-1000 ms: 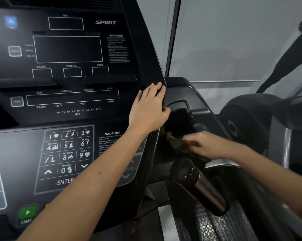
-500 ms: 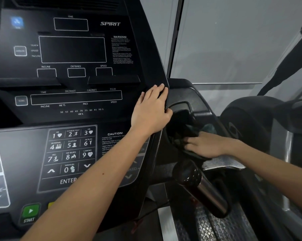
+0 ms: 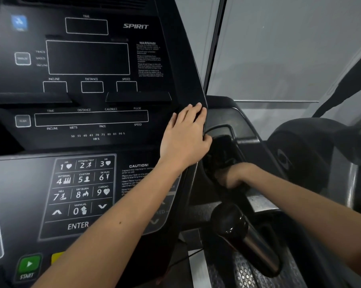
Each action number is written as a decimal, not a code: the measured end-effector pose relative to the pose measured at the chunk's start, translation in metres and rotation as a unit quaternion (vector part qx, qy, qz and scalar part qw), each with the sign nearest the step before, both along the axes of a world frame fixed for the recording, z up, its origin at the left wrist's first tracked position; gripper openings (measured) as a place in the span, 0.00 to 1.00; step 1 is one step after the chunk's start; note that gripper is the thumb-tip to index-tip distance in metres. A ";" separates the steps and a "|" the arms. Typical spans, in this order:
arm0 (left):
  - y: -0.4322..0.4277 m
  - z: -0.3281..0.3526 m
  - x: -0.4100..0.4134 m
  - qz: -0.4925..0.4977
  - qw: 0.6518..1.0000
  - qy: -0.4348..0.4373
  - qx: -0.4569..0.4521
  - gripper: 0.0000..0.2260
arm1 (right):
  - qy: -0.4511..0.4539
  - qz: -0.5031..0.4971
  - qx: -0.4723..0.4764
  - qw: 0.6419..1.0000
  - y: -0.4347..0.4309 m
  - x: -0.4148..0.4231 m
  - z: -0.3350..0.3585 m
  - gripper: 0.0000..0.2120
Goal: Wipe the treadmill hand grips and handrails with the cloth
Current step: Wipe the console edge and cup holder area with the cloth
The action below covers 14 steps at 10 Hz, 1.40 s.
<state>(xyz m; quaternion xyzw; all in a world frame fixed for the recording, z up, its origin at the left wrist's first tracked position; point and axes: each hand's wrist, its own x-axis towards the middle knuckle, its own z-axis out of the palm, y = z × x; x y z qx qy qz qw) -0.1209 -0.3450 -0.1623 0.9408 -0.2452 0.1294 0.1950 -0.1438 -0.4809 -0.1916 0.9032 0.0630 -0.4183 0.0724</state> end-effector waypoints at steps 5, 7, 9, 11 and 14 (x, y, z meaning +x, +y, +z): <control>0.002 0.001 -0.001 -0.004 1.000 0.003 -0.007 0.27 | 0.009 0.037 0.007 0.999 0.000 0.011 0.022 0.15; 0.000 0.000 -0.001 0.001 1.000 -0.003 -0.003 0.27 | 0.039 0.035 -0.012 0.999 -0.008 0.001 0.017 0.19; 0.001 0.001 -0.001 0.001 1.000 -0.004 0.004 0.27 | -0.027 0.078 -0.121 0.989 0.005 -0.004 0.001 0.21; 0.003 0.001 -0.001 -0.004 1.000 -0.005 0.002 0.27 | -0.094 0.079 -0.151 0.981 0.013 0.004 -0.017 0.29; 0.004 0.001 0.000 -0.006 1.000 -0.002 -0.008 0.27 | -0.085 0.090 -0.117 0.985 0.019 0.007 -0.003 0.21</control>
